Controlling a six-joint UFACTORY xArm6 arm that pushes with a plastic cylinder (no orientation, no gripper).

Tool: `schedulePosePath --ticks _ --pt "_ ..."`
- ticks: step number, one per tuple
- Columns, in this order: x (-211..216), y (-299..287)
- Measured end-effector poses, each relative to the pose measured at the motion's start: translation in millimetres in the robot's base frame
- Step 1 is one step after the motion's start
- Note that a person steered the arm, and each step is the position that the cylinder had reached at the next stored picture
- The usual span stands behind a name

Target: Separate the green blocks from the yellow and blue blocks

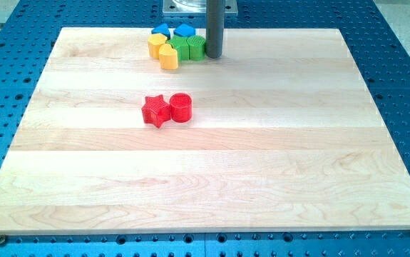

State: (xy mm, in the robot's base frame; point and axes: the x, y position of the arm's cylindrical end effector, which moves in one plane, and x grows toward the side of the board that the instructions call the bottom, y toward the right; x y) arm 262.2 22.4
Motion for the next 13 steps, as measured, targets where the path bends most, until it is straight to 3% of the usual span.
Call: schedulePosePath --ticks 3,6,8,9,11,12,13 --pt "-23 -19" --pt "19 -134" --pt "13 -177" --pt "37 -224" --pt "20 -228" --pt "52 -250" --pt "43 -258"
